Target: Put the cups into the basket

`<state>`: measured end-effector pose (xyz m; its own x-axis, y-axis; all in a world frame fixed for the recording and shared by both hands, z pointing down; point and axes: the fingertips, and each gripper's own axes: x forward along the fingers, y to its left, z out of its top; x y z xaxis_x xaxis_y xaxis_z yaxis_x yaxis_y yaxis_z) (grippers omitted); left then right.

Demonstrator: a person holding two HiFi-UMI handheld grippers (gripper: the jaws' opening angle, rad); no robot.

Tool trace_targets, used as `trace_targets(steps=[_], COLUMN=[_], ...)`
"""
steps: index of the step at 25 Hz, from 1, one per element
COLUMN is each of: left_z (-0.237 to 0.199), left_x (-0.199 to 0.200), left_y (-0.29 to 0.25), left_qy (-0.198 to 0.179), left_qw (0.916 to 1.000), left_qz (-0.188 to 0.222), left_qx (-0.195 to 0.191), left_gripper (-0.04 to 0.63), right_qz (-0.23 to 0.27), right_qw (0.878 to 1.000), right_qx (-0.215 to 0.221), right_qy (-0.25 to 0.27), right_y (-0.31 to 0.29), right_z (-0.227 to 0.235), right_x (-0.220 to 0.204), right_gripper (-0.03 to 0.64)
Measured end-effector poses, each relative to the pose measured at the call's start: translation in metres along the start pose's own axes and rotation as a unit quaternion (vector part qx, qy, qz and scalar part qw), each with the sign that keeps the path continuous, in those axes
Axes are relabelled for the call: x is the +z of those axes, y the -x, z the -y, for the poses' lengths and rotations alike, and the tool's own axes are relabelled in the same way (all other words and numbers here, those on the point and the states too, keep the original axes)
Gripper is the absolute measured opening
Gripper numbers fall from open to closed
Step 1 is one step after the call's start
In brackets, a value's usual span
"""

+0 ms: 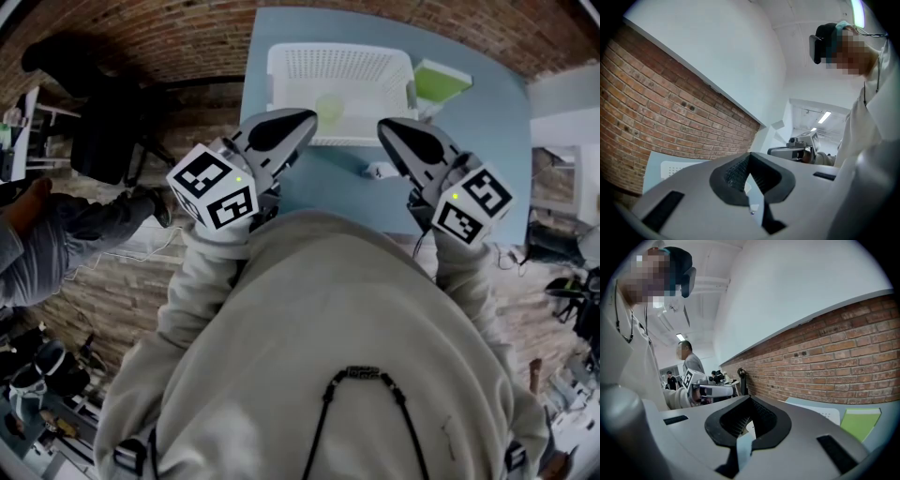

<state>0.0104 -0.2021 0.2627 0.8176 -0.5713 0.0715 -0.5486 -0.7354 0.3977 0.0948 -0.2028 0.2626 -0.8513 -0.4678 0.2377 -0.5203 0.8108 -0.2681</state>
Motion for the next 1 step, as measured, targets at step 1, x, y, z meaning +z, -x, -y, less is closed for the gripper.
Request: trace_targets(steps=[1], left_z=[0.0015], left_x=[-0.0010], left_y=[-0.0011], left_qy=[0.000], left_qw=[1.0000], left_qz=[-0.002], left_qx=[0.001], left_gripper=[-0.002], right_qz=[0.000], right_qw=[1.000], right_qx=[0.000], right_qy=[0.000], right_y=[0.0020], right_z=[0.0005], right_x=[-0.0012], right_gripper=[0.011])
